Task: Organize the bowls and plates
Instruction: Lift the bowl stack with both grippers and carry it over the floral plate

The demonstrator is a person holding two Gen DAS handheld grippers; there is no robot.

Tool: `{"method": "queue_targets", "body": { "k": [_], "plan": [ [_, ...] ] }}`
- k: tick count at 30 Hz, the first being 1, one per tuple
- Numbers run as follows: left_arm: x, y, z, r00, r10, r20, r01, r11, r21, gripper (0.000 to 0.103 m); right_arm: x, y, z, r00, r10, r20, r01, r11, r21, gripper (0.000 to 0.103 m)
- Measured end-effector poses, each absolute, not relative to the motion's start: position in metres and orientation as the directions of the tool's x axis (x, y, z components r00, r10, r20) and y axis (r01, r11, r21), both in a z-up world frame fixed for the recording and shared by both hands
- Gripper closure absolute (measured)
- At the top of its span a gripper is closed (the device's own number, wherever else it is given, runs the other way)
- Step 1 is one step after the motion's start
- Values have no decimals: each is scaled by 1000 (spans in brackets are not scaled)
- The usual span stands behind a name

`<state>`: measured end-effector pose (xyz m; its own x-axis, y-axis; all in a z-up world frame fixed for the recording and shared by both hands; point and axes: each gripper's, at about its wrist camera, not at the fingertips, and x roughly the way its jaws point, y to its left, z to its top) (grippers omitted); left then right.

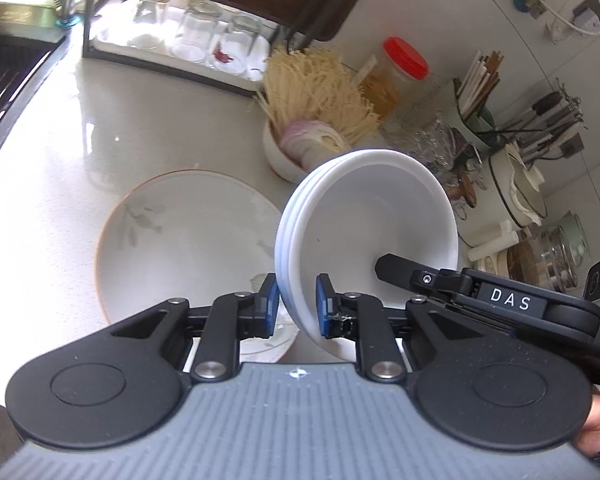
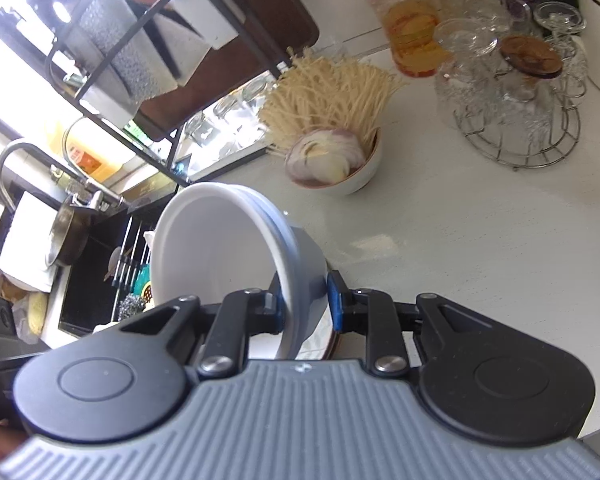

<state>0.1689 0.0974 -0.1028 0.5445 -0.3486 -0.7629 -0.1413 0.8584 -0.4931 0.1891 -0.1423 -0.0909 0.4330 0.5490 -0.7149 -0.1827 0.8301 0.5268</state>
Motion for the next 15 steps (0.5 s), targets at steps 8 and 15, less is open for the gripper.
{"method": "queue_targets", "body": {
  "k": [8,15],
  "plan": [
    [157,121,-125,515,-323,-794,-195,857,-476,82,191,-111,-113,357,541,-762,-180,840,512,79],
    [158,139,-144,494,-329,-805,-218,849,-481,82,192,-90,-130,309,516,-799,-167,856,489,79]
  ]
}}
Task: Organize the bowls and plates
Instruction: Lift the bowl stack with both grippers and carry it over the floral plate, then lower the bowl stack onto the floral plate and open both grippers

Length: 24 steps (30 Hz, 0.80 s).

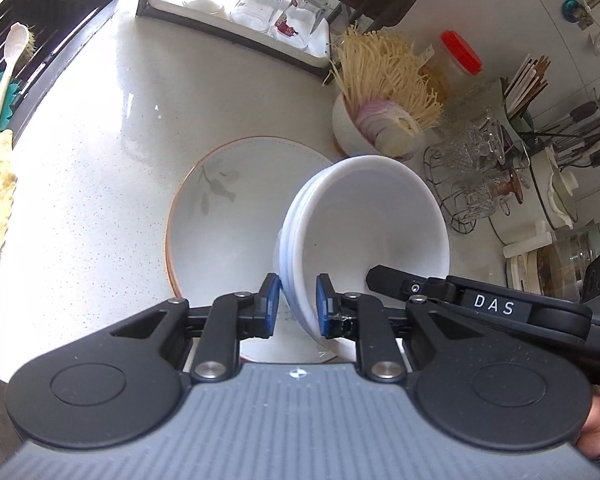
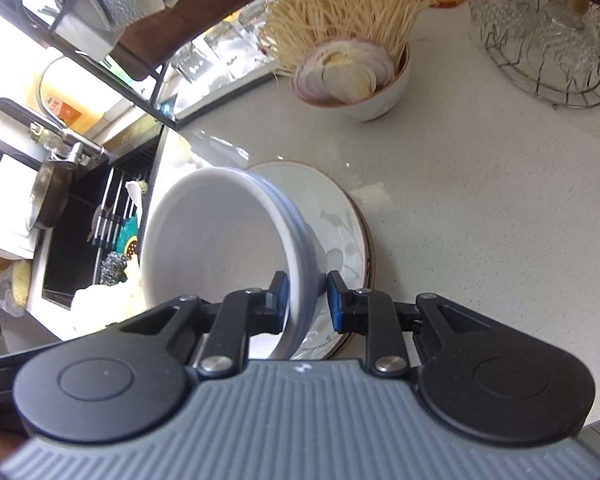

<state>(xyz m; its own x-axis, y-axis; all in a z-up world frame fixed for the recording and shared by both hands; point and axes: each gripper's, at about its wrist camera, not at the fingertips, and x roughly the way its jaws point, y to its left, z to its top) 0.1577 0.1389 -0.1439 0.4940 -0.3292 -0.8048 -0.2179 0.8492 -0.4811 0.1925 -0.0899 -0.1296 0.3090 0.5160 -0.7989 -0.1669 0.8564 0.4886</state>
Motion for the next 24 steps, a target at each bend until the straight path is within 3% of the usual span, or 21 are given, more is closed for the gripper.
{"method": "queue_targets", "body": {
  "k": [22,24],
  "plan": [
    [163,150,-168,487,-307,-818,-229,858,-459,82,197,-68,-151,280,498,-821,-167,867,469,77],
    [162,150,-166,489,-303,-818,-223,863,-453,76,196,-70,-151,284,492,-823,-162,870,465,77]
  ]
}}
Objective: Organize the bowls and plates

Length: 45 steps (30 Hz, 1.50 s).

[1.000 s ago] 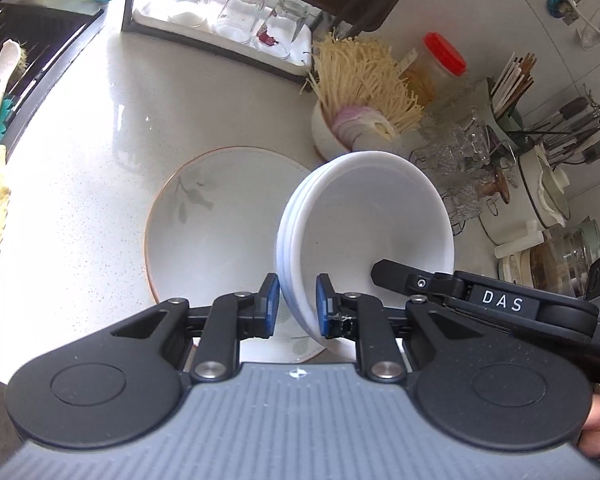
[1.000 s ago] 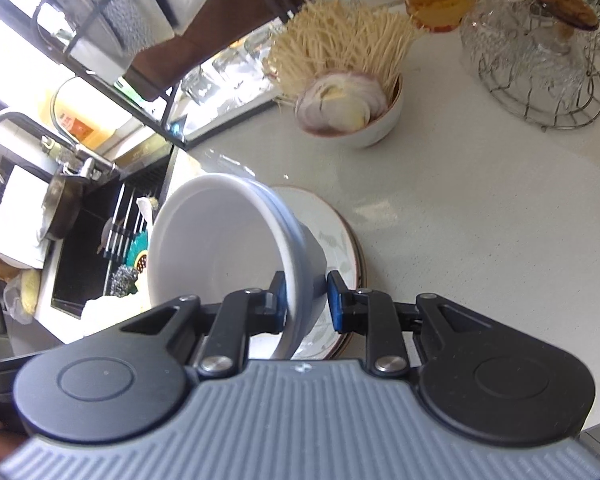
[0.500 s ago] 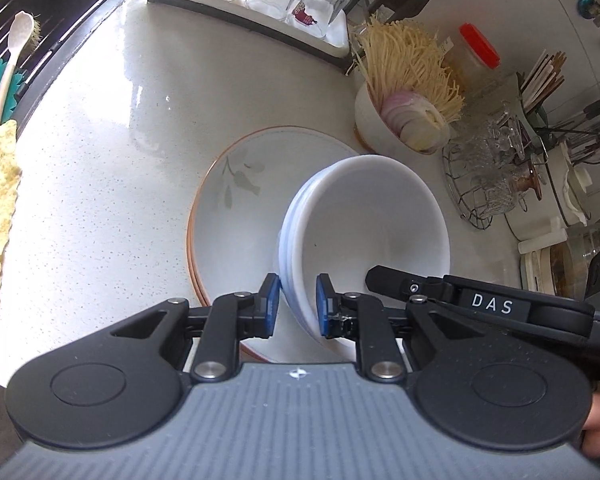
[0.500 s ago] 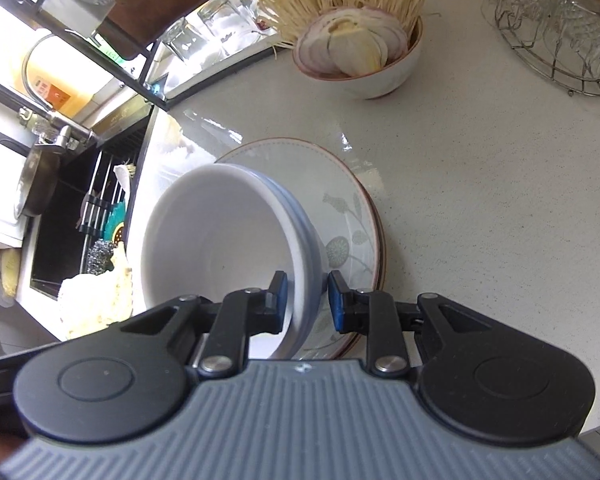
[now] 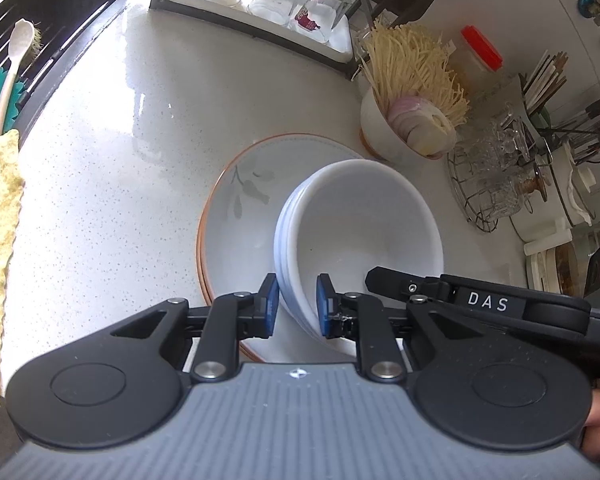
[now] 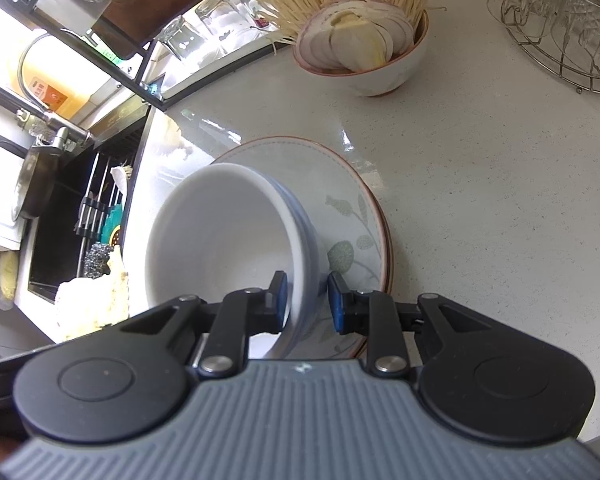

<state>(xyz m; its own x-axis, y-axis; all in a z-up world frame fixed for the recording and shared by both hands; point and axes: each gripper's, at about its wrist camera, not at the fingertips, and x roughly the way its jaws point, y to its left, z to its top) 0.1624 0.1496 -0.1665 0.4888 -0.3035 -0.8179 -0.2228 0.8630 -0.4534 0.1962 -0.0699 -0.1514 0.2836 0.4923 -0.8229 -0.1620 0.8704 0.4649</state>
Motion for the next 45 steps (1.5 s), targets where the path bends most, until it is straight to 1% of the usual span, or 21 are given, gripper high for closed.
{"method": "queue_targets", "body": {
  "k": [1,2,3,9,18,24,31,39,45],
  "plan": [
    [162,150,-165,491,-300,-818,-219,866,-449,72,196,-70,-150,290,488,-823,-164,873,460,77],
    [162,150,-164,496,-297,-816,-216,868,-447,65,195,-72,-149,302,489,-819,-167,872,460,77],
    [162,151,-162,502,-294,-814,-215,869,-446,59,195,-73,-147,312,488,-815,-164,873,460,77],
    [158,154,-151,524,-274,-807,-201,880,-430,55,196,-77,-143,345,488,-801,-146,871,468,77],
    [148,157,-116,577,-254,-777,-170,892,-418,55,183,-91,-111,434,486,-758,-179,872,457,77],
    [127,139,-73,631,-209,-747,-132,920,-369,55,165,-112,-73,521,503,-689,-229,860,455,77],
    [96,107,-28,706,-167,-688,-93,942,-323,55,136,-148,-32,596,522,-610,-296,849,438,77],
    [53,67,-2,734,-144,-663,-83,951,-298,55,96,-181,-6,648,541,-536,-364,838,406,77],
    [11,42,12,758,-96,-645,-102,959,-263,55,63,-201,6,665,559,-496,-403,827,392,77]
  ]
}}
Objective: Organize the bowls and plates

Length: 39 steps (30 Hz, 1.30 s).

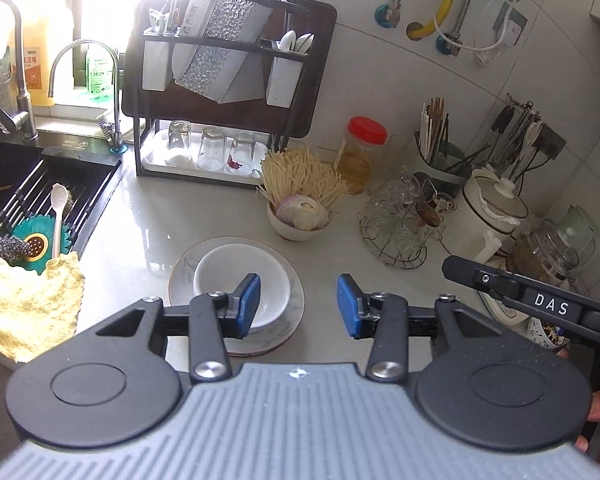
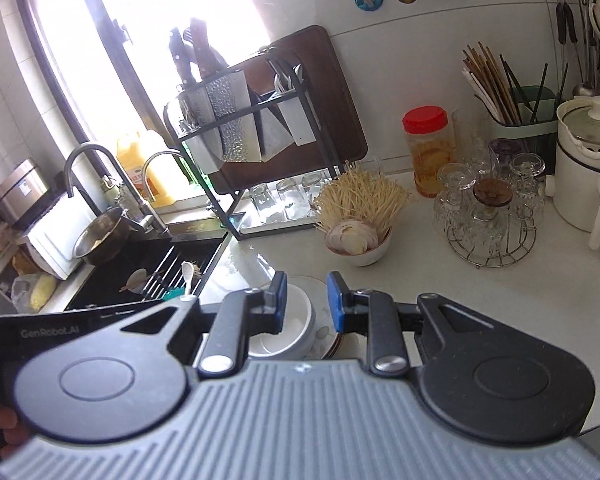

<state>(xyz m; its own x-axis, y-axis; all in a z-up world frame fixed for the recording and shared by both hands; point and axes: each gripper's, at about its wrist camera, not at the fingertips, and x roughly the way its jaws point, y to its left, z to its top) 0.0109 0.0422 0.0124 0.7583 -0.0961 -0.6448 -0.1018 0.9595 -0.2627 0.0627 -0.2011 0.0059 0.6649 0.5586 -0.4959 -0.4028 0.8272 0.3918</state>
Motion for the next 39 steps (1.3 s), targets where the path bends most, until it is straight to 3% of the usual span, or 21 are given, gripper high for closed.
{"method": "queue_targets", "body": {
  "k": [3,28,33,34,36,39],
  "plan": [
    [-6,35,15,764,-75,-641,-120,959,-256,51,47,-209,9,671,563,-482,-420,825,380,77],
    [-136,-8,5,747,9,-664,-211,952,-224,50,-64,-232,2,683,575,-451,-491,818,301,77],
    [-151,-7,0,747,34,-664,-249,940,-232,43,-72,-234,-3,681,572,-457,-487,820,300,77],
    [-154,-7,-1,748,30,-663,-248,939,-237,42,-74,-234,-4,685,564,-461,-482,826,294,75],
    [-157,-8,-3,744,26,-667,-244,940,-236,37,-77,-235,-6,692,559,-457,-478,829,290,55],
    [-161,-10,-7,734,15,-678,-240,941,-239,25,-84,-239,-5,698,559,-447,-482,829,283,55]
  ]
}}
